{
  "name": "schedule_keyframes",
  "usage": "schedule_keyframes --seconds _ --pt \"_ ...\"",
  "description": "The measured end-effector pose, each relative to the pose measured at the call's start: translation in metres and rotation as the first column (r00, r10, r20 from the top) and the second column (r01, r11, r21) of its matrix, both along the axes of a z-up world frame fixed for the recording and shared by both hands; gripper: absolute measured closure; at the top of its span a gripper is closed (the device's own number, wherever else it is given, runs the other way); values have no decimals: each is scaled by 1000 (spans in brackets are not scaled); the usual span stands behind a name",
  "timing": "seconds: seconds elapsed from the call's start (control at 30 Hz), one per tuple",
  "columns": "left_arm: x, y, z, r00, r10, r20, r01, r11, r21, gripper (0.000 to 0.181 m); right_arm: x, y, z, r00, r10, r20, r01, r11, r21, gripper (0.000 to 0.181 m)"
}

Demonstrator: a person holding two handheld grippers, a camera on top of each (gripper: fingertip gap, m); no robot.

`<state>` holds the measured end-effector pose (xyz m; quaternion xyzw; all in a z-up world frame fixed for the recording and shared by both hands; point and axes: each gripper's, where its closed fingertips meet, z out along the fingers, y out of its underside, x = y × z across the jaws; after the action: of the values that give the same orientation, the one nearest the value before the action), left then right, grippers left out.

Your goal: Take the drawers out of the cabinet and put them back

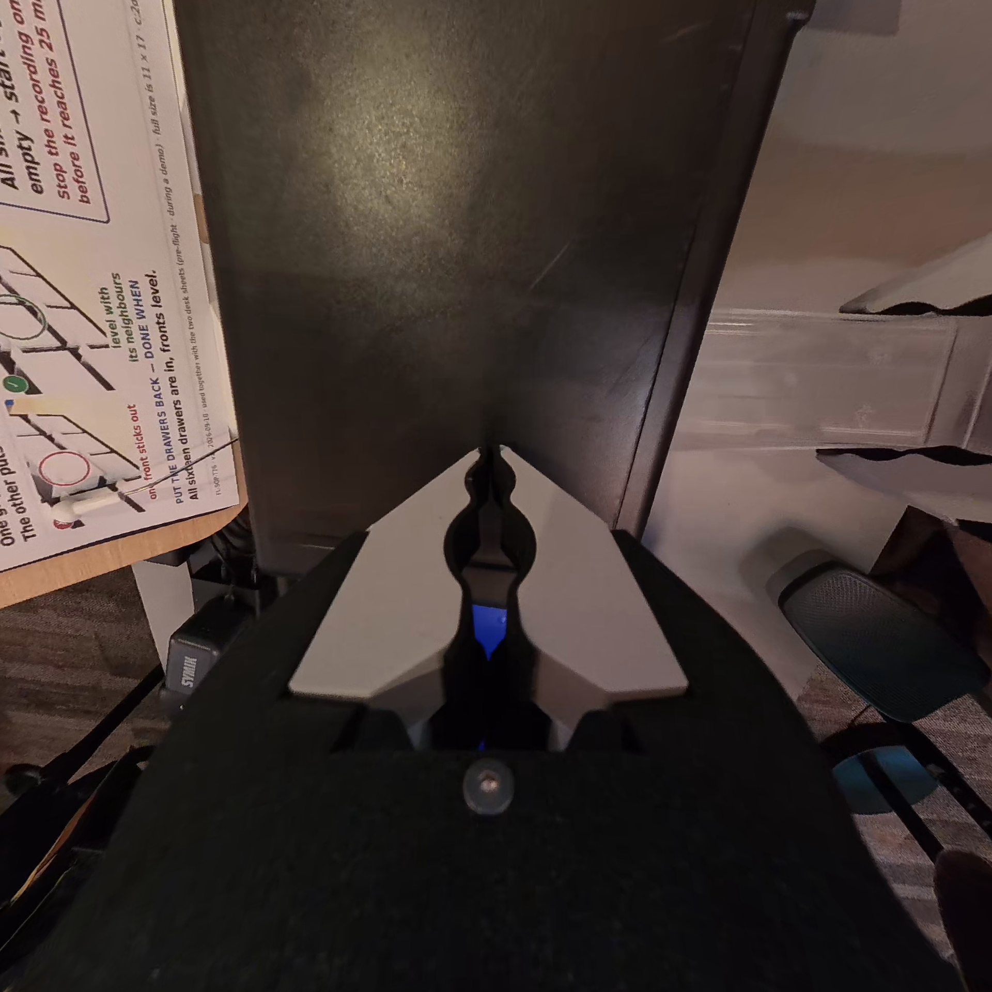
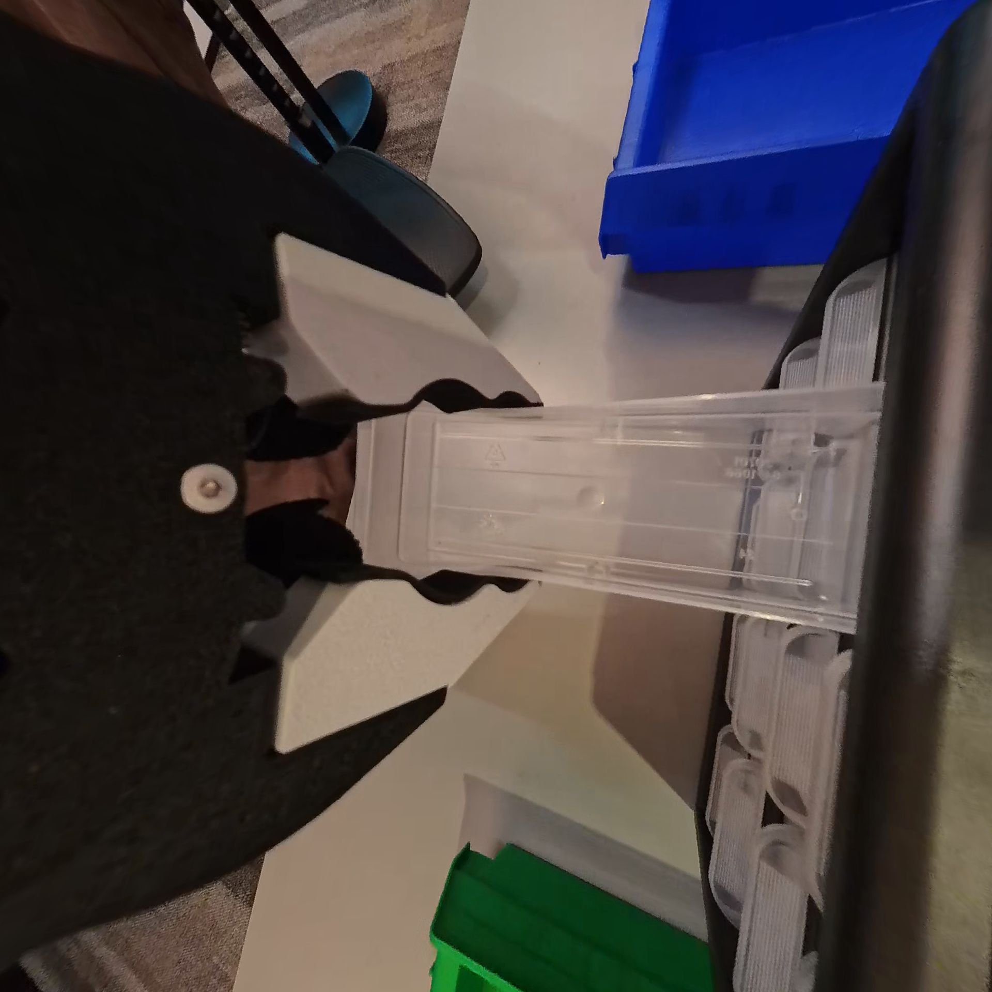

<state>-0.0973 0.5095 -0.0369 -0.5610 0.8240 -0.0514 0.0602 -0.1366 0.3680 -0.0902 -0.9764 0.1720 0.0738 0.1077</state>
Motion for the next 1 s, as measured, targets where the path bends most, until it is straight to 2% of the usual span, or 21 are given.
schedule_keyframes --seconds 0.23,0.43,0.6,1.0 --pt "0 0 0 1000 2 2 -2 1000 -4 181 -1 2 2 1000 8 28 -7 999 -32 124" --pt "0 0 0 1000 -1 -2 1 1000 5 181 1 6 5 999 -22 25 23 1000 -12 124" --pt "0 0 0 1000 0 0 0 1000 2 181 4 11 3 997 -20 77 20 1000 -1 123" --pt "0 0 0 1000 2 7 -2 1000 -7 181 21 47 -9 970 -66 236 27 986 162 118"
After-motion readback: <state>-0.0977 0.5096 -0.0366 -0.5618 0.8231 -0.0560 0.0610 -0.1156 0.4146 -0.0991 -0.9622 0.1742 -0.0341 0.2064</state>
